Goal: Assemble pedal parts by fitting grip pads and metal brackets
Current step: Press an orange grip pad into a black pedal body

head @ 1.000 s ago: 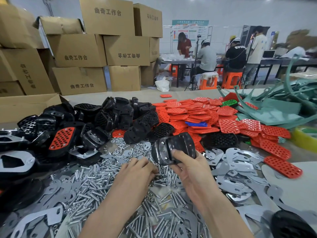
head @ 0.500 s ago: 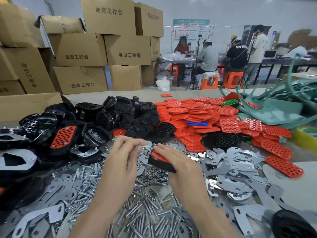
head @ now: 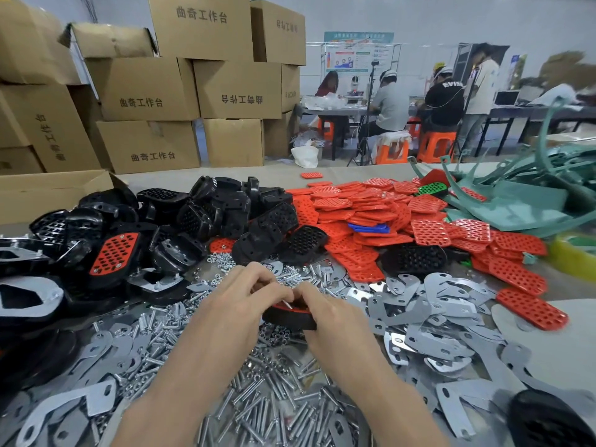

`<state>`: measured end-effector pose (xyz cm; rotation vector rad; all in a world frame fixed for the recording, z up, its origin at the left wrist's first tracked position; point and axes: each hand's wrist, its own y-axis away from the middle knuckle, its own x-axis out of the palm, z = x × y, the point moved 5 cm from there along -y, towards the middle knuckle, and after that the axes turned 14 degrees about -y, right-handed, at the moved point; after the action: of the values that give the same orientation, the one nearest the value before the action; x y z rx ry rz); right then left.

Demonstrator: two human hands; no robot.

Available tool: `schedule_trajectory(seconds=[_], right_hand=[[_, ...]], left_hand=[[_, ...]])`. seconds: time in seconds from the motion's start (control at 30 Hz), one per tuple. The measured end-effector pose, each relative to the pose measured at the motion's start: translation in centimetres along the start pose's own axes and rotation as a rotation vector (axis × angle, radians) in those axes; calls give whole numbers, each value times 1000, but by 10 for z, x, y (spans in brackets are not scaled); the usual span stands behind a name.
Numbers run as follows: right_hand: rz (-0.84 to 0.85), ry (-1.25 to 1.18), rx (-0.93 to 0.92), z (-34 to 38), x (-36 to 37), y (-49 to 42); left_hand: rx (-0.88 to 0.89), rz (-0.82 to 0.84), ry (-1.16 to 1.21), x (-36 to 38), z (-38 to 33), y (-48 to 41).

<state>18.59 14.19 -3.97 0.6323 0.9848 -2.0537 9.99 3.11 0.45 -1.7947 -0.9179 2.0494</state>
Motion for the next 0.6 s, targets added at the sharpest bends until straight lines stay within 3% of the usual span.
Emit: schedule_trajectory(seconds=[0.13,0.2,0.33,0.6], right_hand=[[77,-19,38,-2,5,-2],[88,-3,39,-4,8,-3],[51,-41,60,-6,7,-3],[29,-94,108,-1,1,-3]], left_hand=[[78,25,-48,-5,-2,-2],[82,45,53,-2,-4,0],[-114,117,401,8,-3,3],[-428,173,631,21,10,4]])
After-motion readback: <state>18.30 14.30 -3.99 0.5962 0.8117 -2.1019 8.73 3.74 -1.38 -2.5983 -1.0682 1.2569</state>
